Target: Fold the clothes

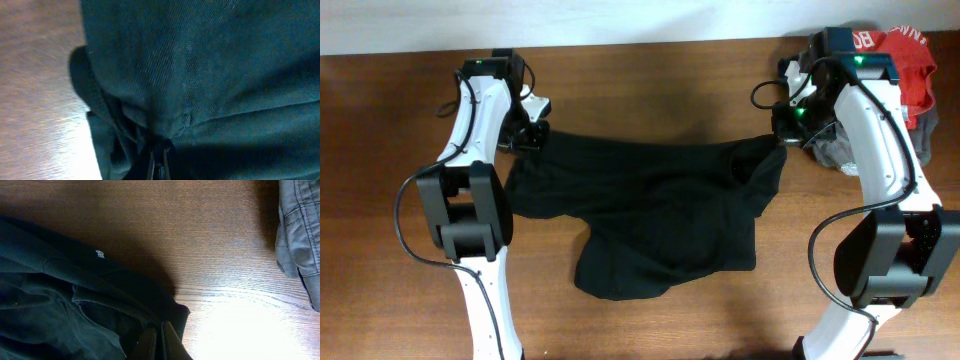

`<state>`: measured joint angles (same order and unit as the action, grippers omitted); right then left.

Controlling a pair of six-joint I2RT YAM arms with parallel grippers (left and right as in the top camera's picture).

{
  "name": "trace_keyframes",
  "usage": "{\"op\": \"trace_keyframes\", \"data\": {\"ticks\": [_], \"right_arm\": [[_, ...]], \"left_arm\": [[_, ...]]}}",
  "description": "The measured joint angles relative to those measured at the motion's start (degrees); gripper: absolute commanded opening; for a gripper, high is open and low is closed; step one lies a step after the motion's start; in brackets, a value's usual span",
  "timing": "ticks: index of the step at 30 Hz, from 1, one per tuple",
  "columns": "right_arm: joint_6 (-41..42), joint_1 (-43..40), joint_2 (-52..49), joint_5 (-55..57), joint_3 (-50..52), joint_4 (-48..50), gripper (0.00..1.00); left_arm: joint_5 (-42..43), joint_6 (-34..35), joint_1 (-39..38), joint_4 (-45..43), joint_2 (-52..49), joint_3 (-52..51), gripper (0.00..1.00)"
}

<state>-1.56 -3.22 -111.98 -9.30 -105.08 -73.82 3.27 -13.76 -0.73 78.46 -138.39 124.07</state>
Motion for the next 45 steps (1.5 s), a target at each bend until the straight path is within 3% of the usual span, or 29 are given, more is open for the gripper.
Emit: {"op": "trace_keyframes", "data": {"ticks": [2, 9, 17, 22, 31, 45], "right_arm": [[0.02, 0.0, 0.0, -0.02, 0.0, 0.0, 0.04], [0.04, 0.0, 0.0, -1.14, -1.44, -0.72, 0.04], [0.04, 0.0, 2.8, -2.08, -15.28, -8.59, 0.04], [0.0, 0.0, 6.64, -2.45, -23.21, -12.87, 0.04], [0.0, 0.0, 15.69, -2.47, -33.46, -17.42, 0.04], [0.04, 0.0, 36.02, -0.31, -35.34, -23.15, 0.04]], "left_arm": [[-0.02, 0.04, 0.0, 0.5, -0.17, 2.47, 0.01], [-0.02, 1.99, 0.0, 6.91, -0.42, 19.34, 0.01], [-0.04, 3.21, 0.0, 17.68, -0.5, 43.19, 0.01], [-0.04, 4.42, 0.0, 18.18, -0.31, 52.5, 0.01], [-0.07, 4.9, 0.0, 18.23, 8.39, 54.23, 0.01], [-0.26, 5.07, 0.0, 18.27, 35.3, 55.06, 0.01]]}}
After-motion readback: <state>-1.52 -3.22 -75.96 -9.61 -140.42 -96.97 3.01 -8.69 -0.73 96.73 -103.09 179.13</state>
